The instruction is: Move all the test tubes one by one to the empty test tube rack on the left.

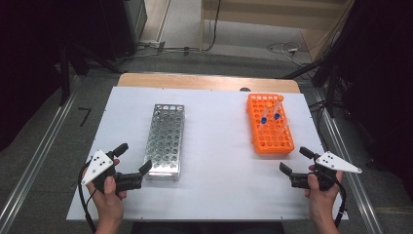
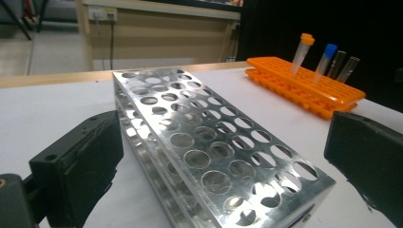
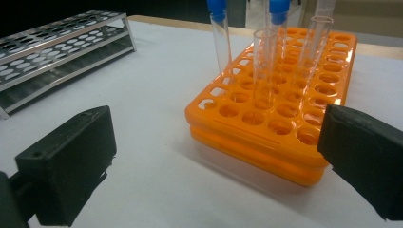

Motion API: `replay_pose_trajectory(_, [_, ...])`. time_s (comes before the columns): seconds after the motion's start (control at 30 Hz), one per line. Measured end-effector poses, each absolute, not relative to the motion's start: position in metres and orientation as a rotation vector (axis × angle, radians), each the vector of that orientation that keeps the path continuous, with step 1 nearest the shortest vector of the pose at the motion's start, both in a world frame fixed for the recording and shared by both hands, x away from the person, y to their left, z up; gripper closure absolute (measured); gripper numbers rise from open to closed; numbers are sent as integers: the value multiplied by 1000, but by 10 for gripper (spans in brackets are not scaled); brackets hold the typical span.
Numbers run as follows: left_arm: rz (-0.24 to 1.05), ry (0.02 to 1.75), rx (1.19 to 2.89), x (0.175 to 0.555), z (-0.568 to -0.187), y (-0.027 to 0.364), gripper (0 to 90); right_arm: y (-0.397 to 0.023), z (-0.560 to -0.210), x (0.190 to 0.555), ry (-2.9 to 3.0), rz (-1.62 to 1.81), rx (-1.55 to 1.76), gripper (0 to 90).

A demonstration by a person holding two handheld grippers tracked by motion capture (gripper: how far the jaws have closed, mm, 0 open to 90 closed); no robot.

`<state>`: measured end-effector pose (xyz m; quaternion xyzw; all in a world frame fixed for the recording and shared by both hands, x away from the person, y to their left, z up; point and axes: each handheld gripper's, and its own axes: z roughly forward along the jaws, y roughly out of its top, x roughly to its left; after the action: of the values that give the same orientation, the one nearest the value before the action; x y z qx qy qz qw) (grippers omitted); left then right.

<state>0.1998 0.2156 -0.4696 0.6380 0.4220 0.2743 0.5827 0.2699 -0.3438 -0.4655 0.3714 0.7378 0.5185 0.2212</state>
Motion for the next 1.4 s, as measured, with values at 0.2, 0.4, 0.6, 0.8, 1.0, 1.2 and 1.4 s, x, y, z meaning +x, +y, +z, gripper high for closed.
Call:
replay_pose_trajectory(0.2, [654, 981, 1491, 200, -465, 211, 0, -339, -460, 272, 2050, 1441, 1017, 0])
replay_pose_trajectory(0.4, [639, 957, 1500, 200, -463, 206, 0, -339, -455, 281, 2027, 1484, 1066, 53])
replay_pose_trajectory(0.6, [631, 950, 1508, 201, -461, 204, 0, -333, -455, 303, 2045, 1435, 1107, 282])
replay_pose_trajectory(0.8, [617, 955, 1504, 201, -463, 204, 0, -323, -467, 327, 2107, 1345, 1250, 452])
replay_pose_trajectory(1.0, [618, 962, 1500, 200, -463, 206, 0, -318, -479, 341, 2075, 1297, 1290, 567])
replay_pose_trajectory(1.2, [611, 973, 1496, 201, -464, 207, 0, -313, -482, 346, 2035, 1236, 1233, 640])
replay_pose_trajectory(1.4, [592, 974, 1490, 201, -463, 206, 0, -309, -487, 346, 1997, 1220, 1196, 725])
